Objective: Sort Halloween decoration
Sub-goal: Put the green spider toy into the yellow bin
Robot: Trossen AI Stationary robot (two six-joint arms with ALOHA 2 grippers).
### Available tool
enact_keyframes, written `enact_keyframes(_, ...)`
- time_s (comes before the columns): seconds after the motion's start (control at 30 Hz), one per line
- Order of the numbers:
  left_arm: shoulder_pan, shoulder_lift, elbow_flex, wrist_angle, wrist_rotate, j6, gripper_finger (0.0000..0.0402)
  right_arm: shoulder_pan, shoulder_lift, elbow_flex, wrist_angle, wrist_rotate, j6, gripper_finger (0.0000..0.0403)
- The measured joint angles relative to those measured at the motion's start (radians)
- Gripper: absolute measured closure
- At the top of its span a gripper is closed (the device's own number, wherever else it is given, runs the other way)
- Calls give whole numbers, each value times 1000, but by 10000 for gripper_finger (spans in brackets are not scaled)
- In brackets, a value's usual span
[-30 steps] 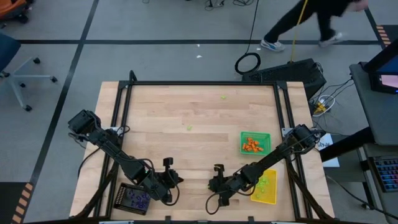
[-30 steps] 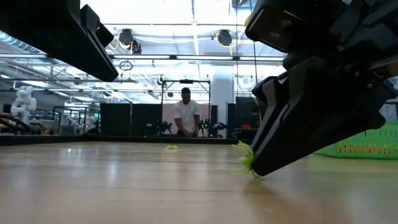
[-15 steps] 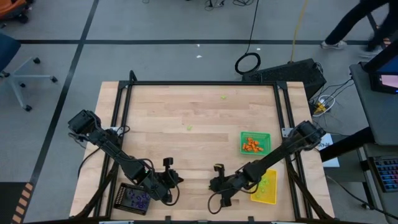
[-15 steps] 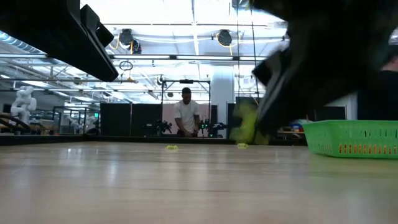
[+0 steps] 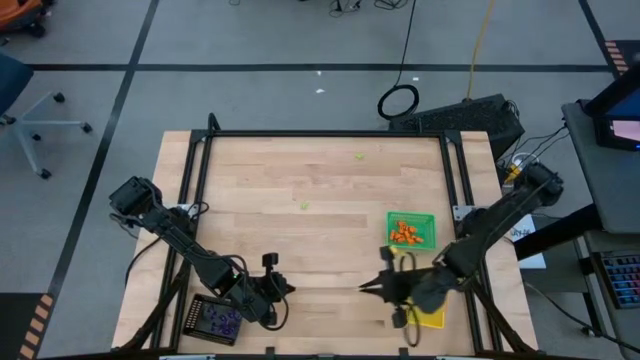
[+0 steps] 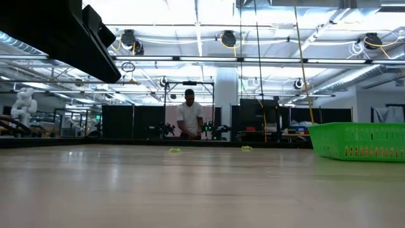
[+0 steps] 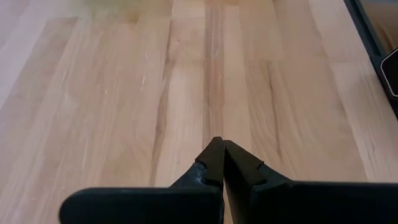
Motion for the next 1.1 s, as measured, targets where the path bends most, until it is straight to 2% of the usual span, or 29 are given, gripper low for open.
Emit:
enact_keyframes(0.1, 3, 0, 0, 0, -18, 0, 393, 28, -48, -51, 89, 97, -52, 403)
enact_keyframes(0.2, 11, 0, 0, 5, -20, 22, 393, 35, -64, -104, 220, 151, -117, 403)
enact_keyframes(0.53, 43, -5, 42, 56, -18, 214, 393, -7, -62, -253, 608, 156, -318, 403)
enact_keyframes(0.93, 38, -11, 50, 68, -16, 205, 393, -19, -63, -288, 701, 155, -225, 403)
enact_keyframes(1.1, 38, -11, 50, 74, -14, 204, 393, -19, -63, -288, 696, 155, -398, 403)
